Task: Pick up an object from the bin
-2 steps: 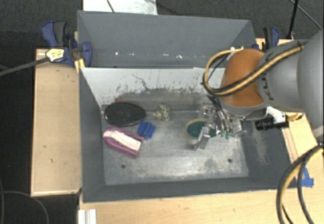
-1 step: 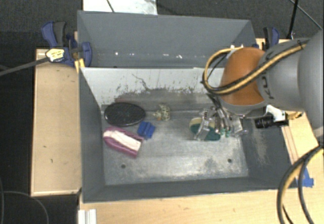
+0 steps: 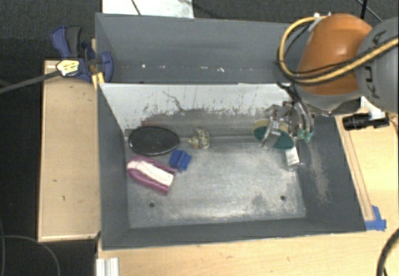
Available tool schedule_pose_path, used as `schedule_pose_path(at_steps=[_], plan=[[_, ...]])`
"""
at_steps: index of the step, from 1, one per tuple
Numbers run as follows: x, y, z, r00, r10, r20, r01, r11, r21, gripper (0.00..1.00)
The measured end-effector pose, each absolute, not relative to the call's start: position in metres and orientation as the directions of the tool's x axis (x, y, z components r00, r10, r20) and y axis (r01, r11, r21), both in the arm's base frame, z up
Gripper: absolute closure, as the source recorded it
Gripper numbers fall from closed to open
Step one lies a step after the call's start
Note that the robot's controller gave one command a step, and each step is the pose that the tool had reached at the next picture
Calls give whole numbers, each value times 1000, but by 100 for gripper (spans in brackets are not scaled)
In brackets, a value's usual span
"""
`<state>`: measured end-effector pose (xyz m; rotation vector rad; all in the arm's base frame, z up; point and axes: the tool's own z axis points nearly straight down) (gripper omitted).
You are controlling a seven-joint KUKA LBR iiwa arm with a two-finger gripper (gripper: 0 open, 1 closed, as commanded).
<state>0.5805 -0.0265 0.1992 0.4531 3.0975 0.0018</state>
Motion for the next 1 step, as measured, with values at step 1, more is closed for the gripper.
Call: schedule_pose_path(at_steps=[1], plan=[[568,-43,253,-958,288,-8,288,958,1,100]])
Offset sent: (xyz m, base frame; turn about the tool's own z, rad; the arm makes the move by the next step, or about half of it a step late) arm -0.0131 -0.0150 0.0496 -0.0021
